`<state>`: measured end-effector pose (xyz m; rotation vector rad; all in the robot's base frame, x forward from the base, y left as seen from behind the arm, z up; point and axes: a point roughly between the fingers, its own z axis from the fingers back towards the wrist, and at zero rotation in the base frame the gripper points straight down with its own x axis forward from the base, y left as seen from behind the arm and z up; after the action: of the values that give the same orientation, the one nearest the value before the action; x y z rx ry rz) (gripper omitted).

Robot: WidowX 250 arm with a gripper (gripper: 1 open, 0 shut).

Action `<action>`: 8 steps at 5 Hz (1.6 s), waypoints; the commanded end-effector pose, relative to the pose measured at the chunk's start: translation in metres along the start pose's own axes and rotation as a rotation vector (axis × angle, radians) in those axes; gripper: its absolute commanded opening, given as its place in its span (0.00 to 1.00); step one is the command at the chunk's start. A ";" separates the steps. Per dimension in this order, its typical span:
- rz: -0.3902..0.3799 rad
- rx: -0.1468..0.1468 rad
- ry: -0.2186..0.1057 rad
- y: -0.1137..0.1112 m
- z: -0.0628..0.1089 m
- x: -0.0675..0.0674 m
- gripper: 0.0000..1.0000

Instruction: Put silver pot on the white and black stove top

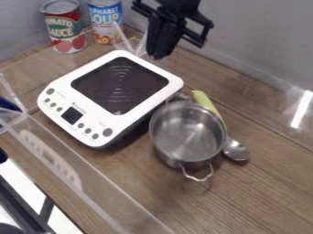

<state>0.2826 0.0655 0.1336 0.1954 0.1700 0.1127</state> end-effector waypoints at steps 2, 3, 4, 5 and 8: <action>-0.110 0.030 -0.102 -0.014 0.028 -0.010 1.00; -0.170 0.030 -0.119 -0.025 0.031 -0.020 1.00; -0.299 0.040 -0.165 -0.034 0.027 -0.031 1.00; -0.414 0.051 -0.209 -0.040 0.013 -0.039 1.00; -0.592 0.041 -0.327 -0.053 -0.027 -0.032 1.00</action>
<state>0.2499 0.0142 0.0970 0.1860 -0.0828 -0.5073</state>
